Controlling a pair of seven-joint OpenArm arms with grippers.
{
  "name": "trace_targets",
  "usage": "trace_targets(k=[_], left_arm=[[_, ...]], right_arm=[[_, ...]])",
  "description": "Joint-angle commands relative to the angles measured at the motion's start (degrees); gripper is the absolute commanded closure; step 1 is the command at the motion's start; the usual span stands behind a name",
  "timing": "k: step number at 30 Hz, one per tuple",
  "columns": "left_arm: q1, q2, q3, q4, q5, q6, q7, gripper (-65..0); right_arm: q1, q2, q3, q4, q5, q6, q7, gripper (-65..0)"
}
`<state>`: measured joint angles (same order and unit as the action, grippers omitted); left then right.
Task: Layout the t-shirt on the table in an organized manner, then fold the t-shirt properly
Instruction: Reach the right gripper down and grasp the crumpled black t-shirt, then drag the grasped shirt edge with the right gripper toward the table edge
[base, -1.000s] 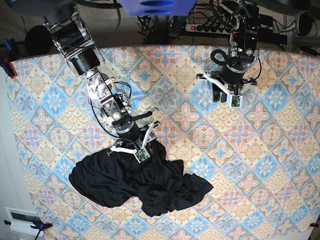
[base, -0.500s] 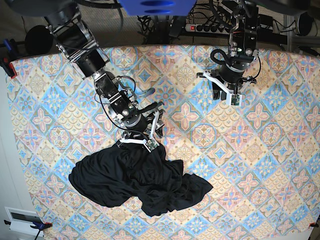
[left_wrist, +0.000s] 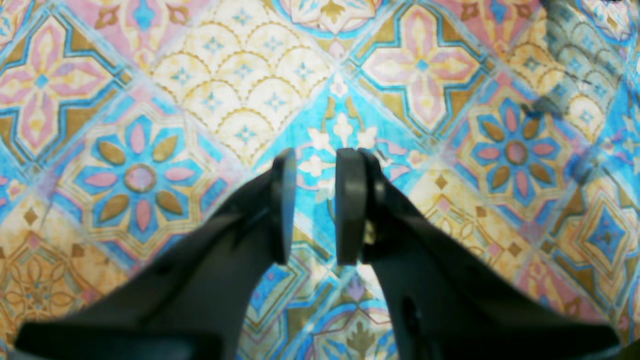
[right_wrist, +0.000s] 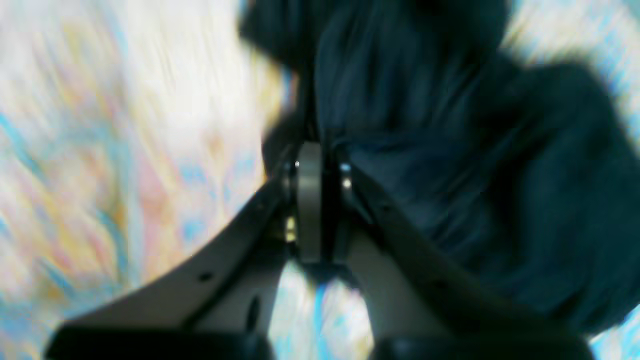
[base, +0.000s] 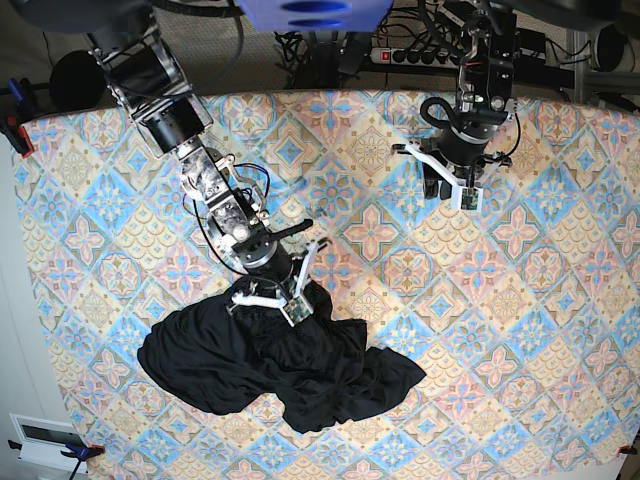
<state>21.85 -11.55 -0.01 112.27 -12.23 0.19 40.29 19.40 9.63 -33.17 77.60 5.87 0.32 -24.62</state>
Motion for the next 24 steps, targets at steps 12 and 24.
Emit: trace_targets(k=[12, 24], left_arm=[[-0.7, -0.2, 0.0, 0.9, -0.1, -0.1, -1.5, -13.7], [-8.1, -0.2, 0.3, -4.3, -0.1, -0.1, -1.4, -13.7]], right_arm=[[-14.4, 4.4, 19.2, 18.6, 0.2, -0.4, 0.6, 0.0], [-22.6, 4.4, 49.3, 22.4, 6.6, -0.4, 0.1, 0.0]])
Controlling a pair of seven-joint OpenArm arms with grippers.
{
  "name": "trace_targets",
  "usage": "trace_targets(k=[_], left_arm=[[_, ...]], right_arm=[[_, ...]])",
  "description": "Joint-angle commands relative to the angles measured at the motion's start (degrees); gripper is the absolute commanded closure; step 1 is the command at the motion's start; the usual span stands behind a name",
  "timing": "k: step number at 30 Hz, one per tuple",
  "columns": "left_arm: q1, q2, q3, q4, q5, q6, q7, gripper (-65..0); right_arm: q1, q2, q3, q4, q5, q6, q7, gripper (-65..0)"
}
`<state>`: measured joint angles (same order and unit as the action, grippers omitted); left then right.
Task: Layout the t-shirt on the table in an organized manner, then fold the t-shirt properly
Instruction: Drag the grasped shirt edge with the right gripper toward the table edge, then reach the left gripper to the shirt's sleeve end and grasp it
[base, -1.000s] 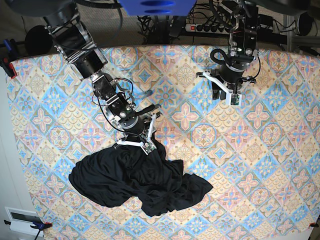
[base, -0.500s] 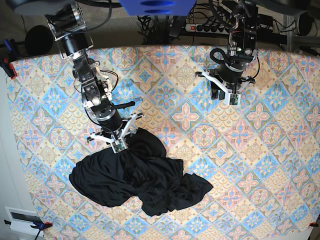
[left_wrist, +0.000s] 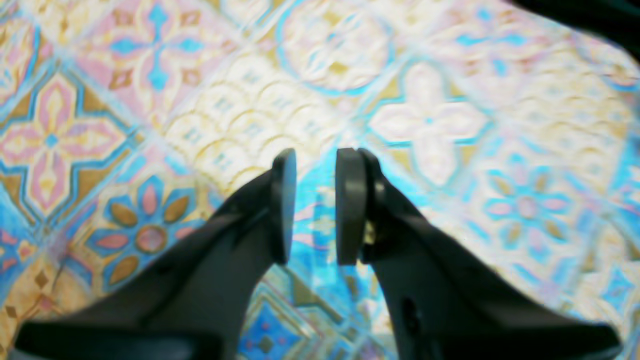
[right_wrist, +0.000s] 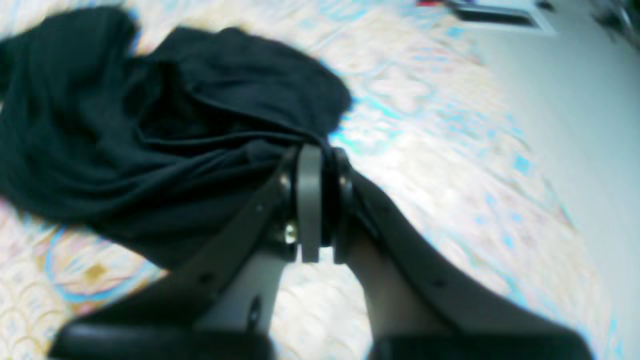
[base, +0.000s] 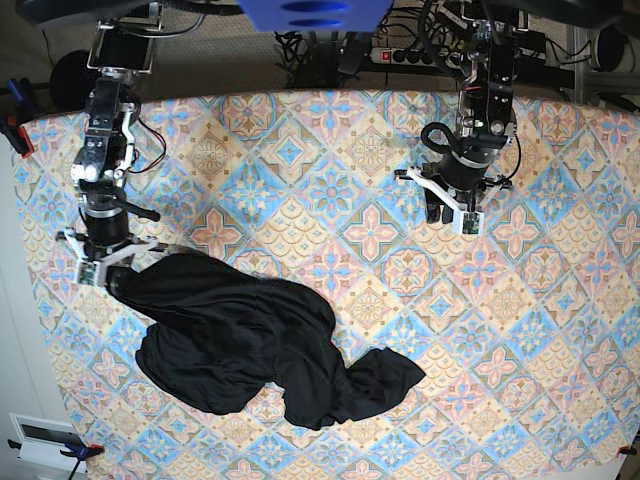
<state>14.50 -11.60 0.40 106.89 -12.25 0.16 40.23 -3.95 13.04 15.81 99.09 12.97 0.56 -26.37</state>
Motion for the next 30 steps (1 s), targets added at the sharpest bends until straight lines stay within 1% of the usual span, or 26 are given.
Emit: trace_targets(k=[1, 3, 7, 10, 15, 17, 22, 26, 28, 30], left_arm=[[-1.5, -0.1, -0.1, 0.1, -0.1, -0.1, -1.3, -13.7], [-3.6, -0.1, -0.1, -1.5, -0.1, -0.1, -1.3, -13.7], [-9.2, -0.1, 1.1, -4.7, -0.1, -0.1, -1.3, -13.7], [-15.5, -0.3, 5.5, -10.2, -0.1, -0.1, -1.4, -13.7], [-26.7, 0.0, 13.4, -21.7, -0.1, -0.1, -1.8, -14.0], [-31.2, 1.4, 17.0, -26.7, 0.1, -0.1, -3.7, -14.1], [-40.5, 5.0, 22.8, -40.6, 0.3, -0.1, -9.5, -14.1], [-46.5, 8.0, 22.8, -51.5, 0.0, 0.1, -12.4, -14.1], [-49.3, 9.4, 22.6, -58.0, -0.2, 0.1, -13.7, -14.1], [-51.0, 10.9, 19.4, -63.4, -0.2, 0.1, -15.8, -14.2]], right_arm=[[0.6, 1.0, 3.3, 0.7, 1.0, -0.6, 1.8, 0.0], [-0.2, 1.0, 8.6, 0.6, 3.8, -0.6, 1.2, 0.0], [-2.1, 1.0, 14.4, 0.9, 8.7, -0.5, -1.6, 0.0], [-5.2, 1.0, 15.5, 1.3, 12.8, -0.5, -2.0, 0.0], [-7.9, 0.9, 15.3, 1.3, 15.0, -0.5, -1.9, 0.0], [-8.5, 0.9, 15.3, 1.3, 15.0, -0.5, -1.8, 0.0], [-8.6, 0.9, 15.3, 1.8, 15.1, -0.5, -2.1, 0.0], [-8.6, 0.9, 15.2, 3.5, 15.0, -0.5, -2.2, 0.0], [-8.5, 0.9, 15.2, 3.6, 15.0, -0.5, -3.6, 0.0], [-8.4, 0.9, 15.2, 3.6, 15.0, -0.5, -4.6, 0.0]])
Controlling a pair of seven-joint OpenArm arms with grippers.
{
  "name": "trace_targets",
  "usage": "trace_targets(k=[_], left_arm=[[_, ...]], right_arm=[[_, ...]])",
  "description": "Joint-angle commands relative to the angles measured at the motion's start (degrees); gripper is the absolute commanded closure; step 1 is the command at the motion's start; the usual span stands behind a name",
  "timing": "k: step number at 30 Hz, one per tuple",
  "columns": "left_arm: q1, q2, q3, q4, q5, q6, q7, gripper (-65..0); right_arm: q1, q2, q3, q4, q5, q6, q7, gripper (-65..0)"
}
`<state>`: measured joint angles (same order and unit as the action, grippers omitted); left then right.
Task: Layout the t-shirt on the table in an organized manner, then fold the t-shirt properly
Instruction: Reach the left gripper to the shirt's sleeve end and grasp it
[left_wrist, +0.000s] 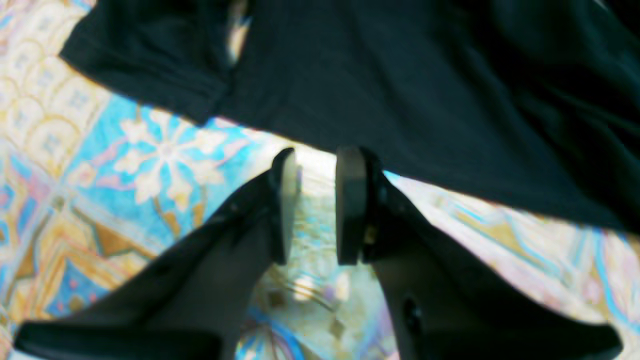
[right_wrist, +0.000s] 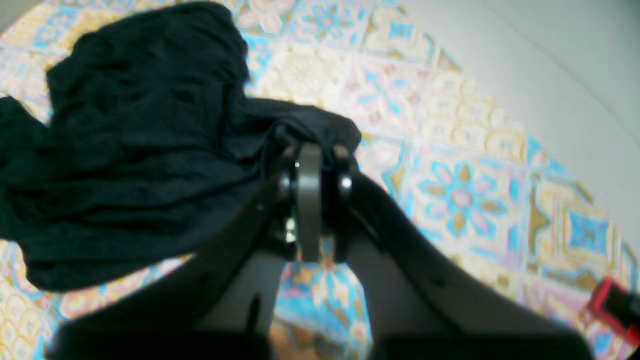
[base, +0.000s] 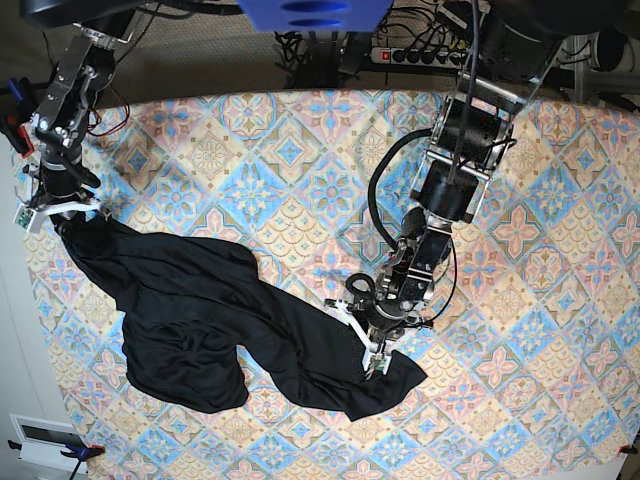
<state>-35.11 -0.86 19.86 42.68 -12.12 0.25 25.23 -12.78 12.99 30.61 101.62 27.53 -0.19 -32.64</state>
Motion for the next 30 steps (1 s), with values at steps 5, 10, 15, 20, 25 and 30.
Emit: trace_targets(k=[5, 10, 15, 20, 25, 30], left_arm=[[-3.8, 3.7, -11.9, -6.6, -0.3, 0.1, -1.5, -21.8], [-3.9, 5.5, -14.7, -7.2, -0.3, -0.1, -1.6, -23.7], [-3.9, 7.6, -14.7, -7.4, -0.3, -0.1, -1.8, -23.9], [-5.5, 9.9, -14.8, -12.5, -0.3, 0.0, -1.9, -23.9], [-6.2, 9.9, -14.4, -17.6, -0.2, -0.3, -5.1, -23.6], [-6.9, 9.9, -12.3, -20.5, 0.2, -0.3, -5.1, -8.9]], right_arm=[[0.5, 0.9, 0.3, 1.1, 0.5, 0.2, 1.3, 0.0], [0.6, 0.9, -3.8, 1.1, 0.1, 0.2, 1.3, 0.0], [0.6, 0.9, -4.5, 1.1, 0.1, 0.2, 1.3, 0.0], [0.2, 0.9, -4.5, 1.1, 0.3, 0.2, 1.3, 0.0], [0.2, 0.9, -4.5, 3.7, 0.4, 0.2, 1.3, 0.0], [0.2, 0.9, -4.5, 6.6, 0.4, 0.2, 1.3, 0.0]])
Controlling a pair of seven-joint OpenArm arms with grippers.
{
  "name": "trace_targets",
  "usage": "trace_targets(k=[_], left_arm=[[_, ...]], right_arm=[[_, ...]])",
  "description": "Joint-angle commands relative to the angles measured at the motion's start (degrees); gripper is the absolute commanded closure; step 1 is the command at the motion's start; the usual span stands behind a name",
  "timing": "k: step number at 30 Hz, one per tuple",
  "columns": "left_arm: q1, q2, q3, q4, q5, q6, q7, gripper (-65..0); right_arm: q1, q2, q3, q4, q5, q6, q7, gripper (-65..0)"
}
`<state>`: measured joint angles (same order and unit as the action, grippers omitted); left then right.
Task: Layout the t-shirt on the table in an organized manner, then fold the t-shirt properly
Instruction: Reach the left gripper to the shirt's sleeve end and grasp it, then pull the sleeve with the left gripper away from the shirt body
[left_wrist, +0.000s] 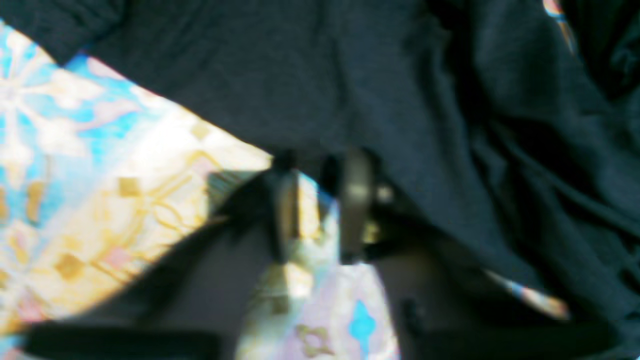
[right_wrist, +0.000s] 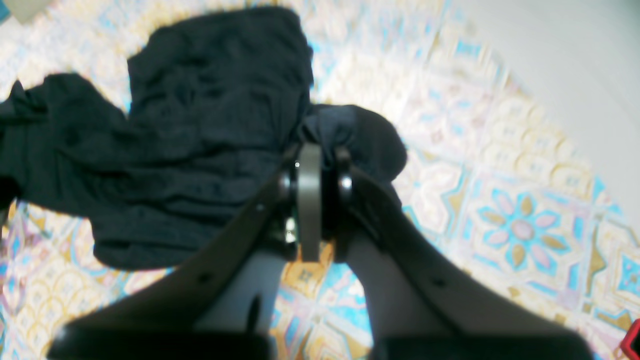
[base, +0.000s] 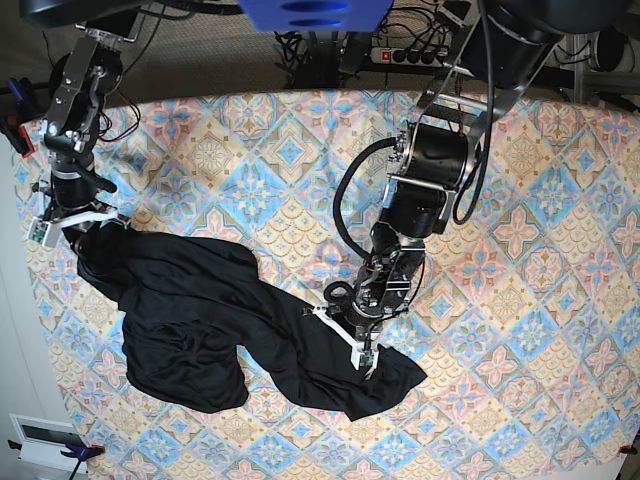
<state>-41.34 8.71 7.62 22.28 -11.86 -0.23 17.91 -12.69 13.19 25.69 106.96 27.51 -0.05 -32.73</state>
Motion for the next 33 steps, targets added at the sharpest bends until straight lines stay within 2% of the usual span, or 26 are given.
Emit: trace_targets(k=[1, 2, 5, 8, 12, 15, 20, 23, 25, 27, 30, 33], left_arm=[[-0.7, 0.3, 1.4, -0.1, -0.3, 0.2, 2.3, -3.0], [-0.7, 0.3, 3.2, 0.1, -0.3, 0.2, 2.3, 0.0], [-0.4, 0.3, 8.4, 3.1, -0.4, 0.2, 2.4, 0.0], [3.1, 0.1, 11.1, 14.9, -0.5, 0.2, 8.2, 0.0], [10.4, -6.3, 11.3, 36.5, -0.4, 0.2, 18.2, 0.0], [16.0, -10.8, 11.2, 47.3, -0.5, 0.2, 22.3, 0.0], [27.6, -21.1, 11.2, 64.5, -0.5, 0.1, 23.6, 0.0], [34.9, -27.7, 10.4, 73.1, -0.6, 0.1, 23.5, 0.0], [38.7, -30.0, 6.6, 76.4, -0.6, 0.1, 23.4, 0.0], [40.9, -30.4, 3.2, 77.4, -0.6, 0.1, 21.6, 0.0], [40.8, -30.2, 2.8, 76.6, -0.6, 0.1, 20.4, 0.0], [36.4, -26.5, 3.1, 73.1, -0.4, 0.1, 20.5, -4.3]], right_arm=[[0.2, 0.7, 0.4, 1.5, 0.4, 0.1, 1.4, 0.0], [0.2, 0.7, 0.4, 1.6, 0.4, 0.1, 1.4, 0.0], [0.1, 0.7, 0.4, 1.6, 0.4, 0.1, 1.4, 0.0], [0.1, 0.7, 0.4, 1.6, 0.4, 0.1, 1.4, 0.0], [-1.1, 0.7, 0.4, 2.4, 0.5, 0.1, 1.4, 0.0], [-1.1, 0.7, 0.4, 2.4, 0.5, 0.1, 1.4, 0.0], [-1.2, 0.7, 0.4, 2.4, 0.5, 4.3, 1.4, 0.0], [-1.2, 0.7, 0.4, 2.4, 0.5, 4.7, 1.4, 0.0], [-1.2, 0.7, 0.4, 2.8, 0.5, 4.7, 1.4, 0.0], [-1.2, 0.7, 0.4, 2.8, 0.5, 4.8, 1.4, 0.0], [-1.2, 0.7, 0.3, 2.8, 0.5, 4.8, 1.4, 0.0], [-1.1, 0.7, -0.9, 2.8, 0.5, 4.8, 1.4, 0.0]])
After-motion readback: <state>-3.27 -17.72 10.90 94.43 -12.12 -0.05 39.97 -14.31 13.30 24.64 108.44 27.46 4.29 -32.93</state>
